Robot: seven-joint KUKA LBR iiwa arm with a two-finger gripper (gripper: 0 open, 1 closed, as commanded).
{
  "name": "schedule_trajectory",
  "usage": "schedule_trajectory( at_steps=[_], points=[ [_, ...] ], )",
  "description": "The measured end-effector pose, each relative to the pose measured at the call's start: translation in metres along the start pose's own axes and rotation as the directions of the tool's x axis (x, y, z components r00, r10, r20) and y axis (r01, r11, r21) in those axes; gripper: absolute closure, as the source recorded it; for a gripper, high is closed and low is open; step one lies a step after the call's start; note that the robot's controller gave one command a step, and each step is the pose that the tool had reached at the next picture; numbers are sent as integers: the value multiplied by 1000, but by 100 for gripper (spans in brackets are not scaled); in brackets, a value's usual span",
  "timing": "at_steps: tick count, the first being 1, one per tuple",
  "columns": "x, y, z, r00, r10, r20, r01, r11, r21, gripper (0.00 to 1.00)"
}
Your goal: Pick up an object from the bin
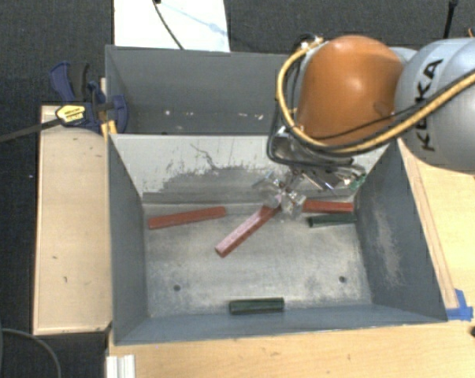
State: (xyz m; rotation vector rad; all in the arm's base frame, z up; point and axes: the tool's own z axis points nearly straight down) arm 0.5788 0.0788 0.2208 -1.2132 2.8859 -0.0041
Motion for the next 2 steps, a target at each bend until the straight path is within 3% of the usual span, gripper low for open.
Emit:
schedule_trajectory(
  at_steps=[1, 2],
  points=[
    [-10, 62, 70, 1000, 15, -12, -15, 1000, -13, 100],
    [-11, 57, -53, 1000, 21, 1, -21, 1000, -1, 100]
  ],
)
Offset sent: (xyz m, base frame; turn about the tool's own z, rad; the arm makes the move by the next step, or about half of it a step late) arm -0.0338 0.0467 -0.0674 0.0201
